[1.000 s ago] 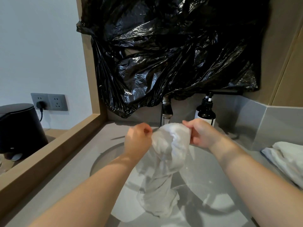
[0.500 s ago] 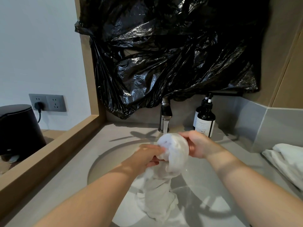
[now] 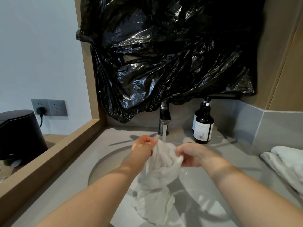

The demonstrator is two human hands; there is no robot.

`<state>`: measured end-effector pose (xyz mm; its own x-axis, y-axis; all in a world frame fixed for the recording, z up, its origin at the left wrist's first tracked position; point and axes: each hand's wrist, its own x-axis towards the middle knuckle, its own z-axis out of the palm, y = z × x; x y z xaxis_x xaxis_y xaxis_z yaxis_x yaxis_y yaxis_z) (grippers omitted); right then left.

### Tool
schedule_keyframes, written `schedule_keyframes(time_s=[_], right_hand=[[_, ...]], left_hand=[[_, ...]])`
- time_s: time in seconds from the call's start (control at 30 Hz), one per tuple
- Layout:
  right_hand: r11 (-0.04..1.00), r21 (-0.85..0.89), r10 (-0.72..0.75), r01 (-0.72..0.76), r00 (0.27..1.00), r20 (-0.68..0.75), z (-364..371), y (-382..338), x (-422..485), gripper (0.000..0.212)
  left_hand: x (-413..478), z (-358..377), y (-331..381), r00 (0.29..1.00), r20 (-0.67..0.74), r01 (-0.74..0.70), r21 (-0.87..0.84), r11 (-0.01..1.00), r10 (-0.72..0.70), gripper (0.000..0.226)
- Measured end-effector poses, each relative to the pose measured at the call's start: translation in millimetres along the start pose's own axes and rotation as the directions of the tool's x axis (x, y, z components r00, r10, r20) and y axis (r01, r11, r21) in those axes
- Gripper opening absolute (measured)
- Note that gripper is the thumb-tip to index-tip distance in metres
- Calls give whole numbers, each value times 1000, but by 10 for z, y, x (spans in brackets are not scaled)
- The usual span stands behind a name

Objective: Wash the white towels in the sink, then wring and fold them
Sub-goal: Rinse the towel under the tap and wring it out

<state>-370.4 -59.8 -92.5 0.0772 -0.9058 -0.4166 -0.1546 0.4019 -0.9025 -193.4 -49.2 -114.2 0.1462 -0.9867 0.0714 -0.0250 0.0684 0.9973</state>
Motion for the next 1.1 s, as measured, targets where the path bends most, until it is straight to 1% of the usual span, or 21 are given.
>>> schedule_keyframes(time_s=[0.03, 0.07, 0.1, 0.13, 0.2, 0.3, 0.37, 0.47, 0.5, 0.53, 0.57, 0.6, 0.63, 0.67, 0.7, 0.77, 0.8, 0.83, 0.93, 1.03, 1.1], right_hand=[[966, 254, 45, -49, 999, 24, -84, 13, 8, 24], [889, 452, 60, -73, 997, 43, -169, 21, -1, 28], [810, 584, 43, -57, 998, 38, -243, 11, -24, 32], [780, 625, 28, -23, 1000, 2, -314, -3, -35, 32], [803, 596, 5, 0, 1000, -6, -419, -32, -53, 29], [924, 380, -17, -29, 993, 117, -418, -24, -33, 24], [997, 73, -3, -5, 993, 114, -389, -15, -8, 27], [961, -277, -13, 22, 999, 35, -291, -30, 31, 39], [905, -422, -47, 41, 999, -3, -262, -58, 35, 39], [775, -630, -101, 44, 993, -55, -238, -100, 22, 37], [580, -814, -189, 23, 976, -107, -211, -139, 7, 36], [380, -925, -313, -28, 937, -157, -167, -172, -16, 34], [290, -955, -412, -71, 891, -191, -121, -189, -16, 31], [308, -949, -459, -70, 862, -213, -81, -193, -5, 26], [365, -931, -459, -30, 863, -208, -40, -183, 16, 21], [494, -867, -328, 68, 938, -113, 56, -124, 40, 30], [537, -840, -213, 71, 976, -54, 108, -76, 53, 36], [539, -840, -114, 60, 994, -1, 155, -28, 49, 39], [437, -899, 67, 27, 996, 62, 191, 104, 67, 41], [381, -925, 170, 10, 982, 81, 205, 208, 103, 30], [237, -971, 257, 4, 964, 67, 236, 271, 113, 23]], left_hand=[[24, -47, 7, 999, -49, -6, -39, 999, 5, 13], [60, -103, 6, 996, -94, -21, -92, 996, 12, 14], [95, -155, 12, 992, -119, -46, -137, 989, 30, 15], [120, -183, 21, 990, -129, -76, -160, 984, 56, 15], [137, -168, 34, 987, -144, -97, -144, 985, 76, 14], [125, -112, 14, 987, -158, -62, -177, 982, 34, 16], [111, -145, -5, 989, -149, -51, -226, 973, 17, 15], [109, -242, -17, 985, -170, -73, -200, 977, 39, 16], [108, -253, -2, 987, -150, -81, -212, 974, 50, 17], [106, -248, 16, 992, -111, -79, -240, 968, 53, 19], [104, -237, 32, 997, -64, -58, -276, 959, 42, 22], [91, -224, 51, 1000, -19, -25, -310, 951, 20, 25], [82, -215, 57, 1000, 20, 7, -334, 943, 0, 29], [74, -198, 58, 999, 48, 33, -344, 938, -18, 32], [79, -180, 40, 998, 63, 50, -337, 940, -31, 35], [67, -126, 6, 996, 84, 64, -303, 951, -40, 40], [62, -95, -10, 995, 87, 64, -290, 955, -41, 40], [59, -67, -22, 996, 82, 60, -277, 959, -38, 40], [50, -34, -10, 997, 67, 43, -268, 963, -25, 37], [73, -72, -4, 995, 97, 66, -322, 944, -36, 42], [96, -82, -8, 992, 114, 93, -328, 940, -58, 50]])
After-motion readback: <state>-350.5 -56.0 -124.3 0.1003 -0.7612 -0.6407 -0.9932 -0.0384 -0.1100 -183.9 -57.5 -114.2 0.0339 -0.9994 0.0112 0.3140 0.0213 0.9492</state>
